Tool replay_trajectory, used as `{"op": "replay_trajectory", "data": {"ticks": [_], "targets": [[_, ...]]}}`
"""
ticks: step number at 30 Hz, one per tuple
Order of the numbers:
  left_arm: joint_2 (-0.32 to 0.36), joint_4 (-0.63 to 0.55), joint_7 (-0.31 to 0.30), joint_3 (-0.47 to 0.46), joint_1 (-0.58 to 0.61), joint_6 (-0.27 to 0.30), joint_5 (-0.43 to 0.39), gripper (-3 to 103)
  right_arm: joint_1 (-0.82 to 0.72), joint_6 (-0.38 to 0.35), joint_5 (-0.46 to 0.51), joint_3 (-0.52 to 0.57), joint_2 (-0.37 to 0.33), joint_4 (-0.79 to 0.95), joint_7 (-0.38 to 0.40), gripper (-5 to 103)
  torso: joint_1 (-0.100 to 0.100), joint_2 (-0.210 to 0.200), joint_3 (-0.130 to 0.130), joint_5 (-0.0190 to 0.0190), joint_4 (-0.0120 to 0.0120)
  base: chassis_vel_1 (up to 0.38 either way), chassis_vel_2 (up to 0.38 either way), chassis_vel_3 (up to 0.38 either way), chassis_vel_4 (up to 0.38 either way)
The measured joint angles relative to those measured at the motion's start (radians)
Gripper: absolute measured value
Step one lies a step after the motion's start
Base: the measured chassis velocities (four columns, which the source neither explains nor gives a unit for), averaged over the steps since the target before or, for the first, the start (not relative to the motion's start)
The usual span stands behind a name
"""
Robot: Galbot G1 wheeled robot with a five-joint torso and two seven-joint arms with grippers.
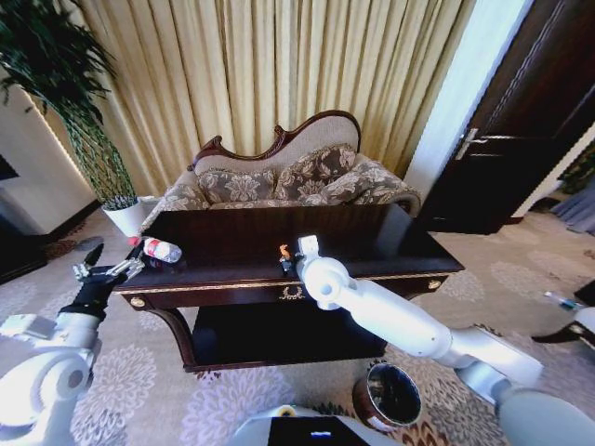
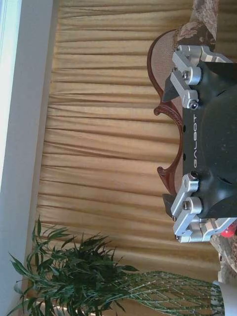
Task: Move to the front of the table and place the trash on the table into the trash bin.
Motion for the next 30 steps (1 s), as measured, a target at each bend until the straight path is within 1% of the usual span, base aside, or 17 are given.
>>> {"op": "replay_trajectory", "data": {"ticks": [2,6,7,8,9,11,12,14,15,16,17,19,20,22,23,27,30], "targets": [[0.0,0.001,0.0,0.0,-0.001,0.0,0.0,100,0.0,0.018,-0.019,0.009,-0.001,0.0,-0.012,3,0.0,0.0,0.0,0.0,0.0,0.0,0.0,0.0,0.0],[0.0,0.001,0.0,0.001,-0.002,0.0,-0.001,100,-0.002,0.048,-0.057,0.033,-0.002,0.0,-0.039,1,0.0,0.0,0.0,0.0,0.0001,0.0,0.0,0.0,0.0],[0.0,0.001,-0.001,0.001,-0.002,-0.001,-0.002,100,-0.007,0.075,-0.111,0.057,-0.009,0.0,-0.07,1,0.0,0.0,0.0,0.0,0.0002,0.0,0.0,0.0,0.0],[0.0,0.003,-0.001,0.001,-0.002,-0.002,-0.003,100,-0.018,0.108,-0.193,0.088,-0.022,-0.002,-0.112,1,0.0,0.0,0.0,0.0,0.0001,0.0,0.0,0.0,0.0],[0.0,0.003,-0.001,0.001,-0.002,-0.002,-0.003,100,-0.018,0.108,-0.193,0.088,-0.022,-0.002,-0.112,1,0.0,0.0,0.0,0.0,0.0001,0.0,0.0,0.0,0.0],[-0.001,0.006,-0.001,0.001,-0.001,-0.005,-0.003,100,-0.055,0.156,-0.329,0.156,-0.056,-0.008,-0.191,1,0.0,0.0,0.0,0.0001,0.0001,0.0,0.0,0.0,0.0],[-0.001,0.006,-0.001,0.001,-0.001,-0.005,-0.003,100,-0.055,0.156,-0.329,0.156,-0.056,-0.008,-0.191,1,0.0,0.0,0.0,0.0001,0.0001,0.0,0.0,0.0,0.0],[-0.001,0.008,-0.001,0.005,-0.002,-0.005,-0.003,100,-0.099,0.195,-0.42,0.217,-0.081,-0.015,-0.248,1,0.0,0.0,0.0,0.0003,-0.0003,0.0,0.0,0.0,0.0],[-0.001,0.008,-0.001,0.005,-0.002,-0.005,-0.003,100,-0.099,0.195,-0.42,0.217,-0.081,-0.015,-0.248,1,0.0,0.0,0.0,0.0003,-0.0003,0.0,0.0,0.0,0.0],[0.0,0.011,-0.001,0.006,-0.004,-0.006,-0.004,100,-0.134,0.225,-0.492,0.262,-0.103,-0.025,-0.302,1,0.0,0.0,0.0,0.0003,0.0001,0.0,0.0,0.0,0.0],[0.0,0.011,-0.001,0.006,-0.004,-0.006,-0.004,100,-0.134,0.225,-0.492,0.262,-0.103,-0.025,-0.302,1,0.0,0.0,0.0,0.0003,0.0001,0.0,0.0,0.0,0.0],[0.01,0.016,-0.001,0.007,-0.008,-0.006,-0.01,100,-0.2,0.256,-0.573,0.346,-0.144,-0.03,-0.386,1,0.0,0.0,0.0,0.0004,-0.0002,0.0,0.0,0.0,0.0],[0.01,0.016,-0.001,0.007,-0.008,-0.006,-0.01,100,-0.2,0.256,-0.573,0.346,-0.144,-0.03,-0.386,1,0.0,0.0,0.0,0.0004,-0.0002,0.0,0.0,0.0,0.0],[0.027,0.02,-0.001,0.006,-0.008,-0.006,-0.021,100,-0.25,0.286,-0.595,0.406,-0.186,-0.026,-0.423,1,0.0,0.0,0.0,0.0002,-0.0002,0.0,0.0,0.0,0.0],[0.027,0.02,-0.001,0.006,-0.008,-0.006,-0.021,100,-0.25,0.286,-0.595,0.406,-0.186,-0.026,-0.423,1,0.0,0.0,0.0,0.0002,-0.0002,0.0,0.0,0.0,0.0],[0.063,0.048,-0.001,0.002,-0.018,-0.006,-0.046,100,-0.408,0.387,-0.682,0.515,-0.259,-0.024,-0.511,1,0.0,0.0,0.0,0.0002,-0.0003,0.0,0.0,0.0,0.0],[0.077,0.064,-0.002,0.003,-0.025,-0.002,-0.062,100,-0.468,0.407,-0.682,0.543,-0.267,-0.013,-0.52,1,0.0,0.0,0.0,0.0002,-0.0003,0.0,0.0,0.0,0.0]]}}
